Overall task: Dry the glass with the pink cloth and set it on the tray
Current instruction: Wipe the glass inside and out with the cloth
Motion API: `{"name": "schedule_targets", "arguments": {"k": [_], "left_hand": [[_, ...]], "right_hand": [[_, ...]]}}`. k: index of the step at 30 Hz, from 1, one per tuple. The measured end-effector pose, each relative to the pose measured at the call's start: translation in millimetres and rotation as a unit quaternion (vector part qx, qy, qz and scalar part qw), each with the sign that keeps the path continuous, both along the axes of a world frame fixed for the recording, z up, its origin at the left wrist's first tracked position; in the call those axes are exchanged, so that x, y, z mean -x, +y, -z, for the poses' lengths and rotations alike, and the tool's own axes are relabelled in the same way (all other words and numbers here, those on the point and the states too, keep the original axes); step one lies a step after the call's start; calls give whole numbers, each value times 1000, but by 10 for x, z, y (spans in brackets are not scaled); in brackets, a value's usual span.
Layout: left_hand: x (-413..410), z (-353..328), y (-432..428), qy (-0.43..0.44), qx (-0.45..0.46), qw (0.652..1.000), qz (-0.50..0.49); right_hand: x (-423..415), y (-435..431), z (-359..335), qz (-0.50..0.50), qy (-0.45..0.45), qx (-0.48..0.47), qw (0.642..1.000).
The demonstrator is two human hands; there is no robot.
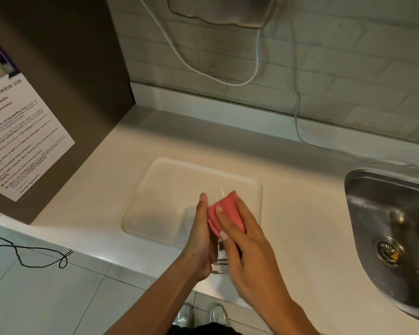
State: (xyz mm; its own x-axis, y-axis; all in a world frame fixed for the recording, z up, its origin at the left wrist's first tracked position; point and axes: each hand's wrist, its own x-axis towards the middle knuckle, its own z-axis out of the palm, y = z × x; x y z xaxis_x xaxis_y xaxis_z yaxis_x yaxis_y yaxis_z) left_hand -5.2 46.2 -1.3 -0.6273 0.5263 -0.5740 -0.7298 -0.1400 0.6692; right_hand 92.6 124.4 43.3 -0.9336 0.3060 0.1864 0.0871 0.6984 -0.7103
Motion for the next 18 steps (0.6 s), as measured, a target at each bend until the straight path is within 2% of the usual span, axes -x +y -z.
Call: {"name": "schedule_targets", "arguments": {"k": [2,7,12,15,18], "left_hand": [[40,7,0,4,-2,1000,14],[-79,-3,100,-1,-3,999,43],[0,0,57,-10,-23,1000,8],[-41,34,39,7,-18,1000,18],[-151,63,89,4,-21,999,32]], "right_hand": [[-116,-16,40,-7,6,-32,999],[79,159,-105,55,-3,35,998],[-43,-14,-71,7,-15,-19,1000],[-148,23,-30,1,-30,-9,999],[83,165,-124,37,-33,8,999]]}}
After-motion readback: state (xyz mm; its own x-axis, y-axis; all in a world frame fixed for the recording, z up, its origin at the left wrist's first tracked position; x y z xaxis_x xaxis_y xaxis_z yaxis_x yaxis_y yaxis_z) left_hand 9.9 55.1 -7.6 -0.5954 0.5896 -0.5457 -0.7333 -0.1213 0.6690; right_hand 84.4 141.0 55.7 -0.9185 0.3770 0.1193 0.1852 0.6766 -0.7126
